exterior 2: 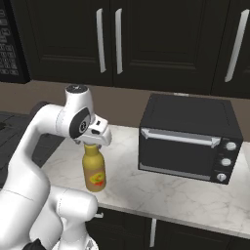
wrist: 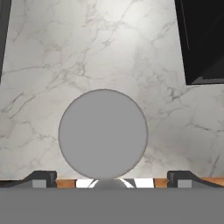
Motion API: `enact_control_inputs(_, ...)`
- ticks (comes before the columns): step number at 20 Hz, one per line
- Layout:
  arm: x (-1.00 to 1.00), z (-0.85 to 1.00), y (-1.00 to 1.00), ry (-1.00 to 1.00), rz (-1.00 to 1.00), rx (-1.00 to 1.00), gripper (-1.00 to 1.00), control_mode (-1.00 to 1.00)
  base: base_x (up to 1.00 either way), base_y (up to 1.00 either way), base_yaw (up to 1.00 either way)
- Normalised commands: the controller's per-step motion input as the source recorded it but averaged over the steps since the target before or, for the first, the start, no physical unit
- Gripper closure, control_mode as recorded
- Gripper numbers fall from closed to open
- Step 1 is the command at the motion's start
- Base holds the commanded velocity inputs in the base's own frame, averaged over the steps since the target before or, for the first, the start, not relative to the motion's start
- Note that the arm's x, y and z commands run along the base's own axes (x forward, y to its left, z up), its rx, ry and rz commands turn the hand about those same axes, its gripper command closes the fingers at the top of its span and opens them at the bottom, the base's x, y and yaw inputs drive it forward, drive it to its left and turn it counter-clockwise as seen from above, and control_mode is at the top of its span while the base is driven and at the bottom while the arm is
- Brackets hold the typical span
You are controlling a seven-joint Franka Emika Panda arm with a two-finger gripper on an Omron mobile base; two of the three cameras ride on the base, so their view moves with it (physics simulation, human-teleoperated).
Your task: There is a wine glass and glass cup on the dining counter. Place the wine bottle next to the wine glass and the juice bottle next to the glass cup.
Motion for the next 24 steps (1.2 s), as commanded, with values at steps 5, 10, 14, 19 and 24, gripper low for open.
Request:
enact_control_inputs(5, 0.21, 0.0, 0.0, 0.0, 0.0, 0.0, -1.0, -1.0, 0.0, 0.0, 0.0)
enact_control_inputs(10, 0.26, -0.05, 0.0, 0.0, 0.0, 0.0, -1.0, -1.0, 0.0, 0.0, 0.0)
enact_control_inputs(14, 0.15, -0.09, 0.0, 0.0, 0.0, 0.0, -1.0, -1.0, 0.0, 0.0, 0.0)
enact_control_inputs(19, 0.0, -0.12, 0.02, 0.0, 0.0, 0.0, -1.0, -1.0, 0.0, 0.0, 0.0)
enact_control_inputs(24, -0.02, -0.09, 0.02, 0.0, 0.0, 0.0, -1.0, -1.0, 0.0, 0.0, 0.0)
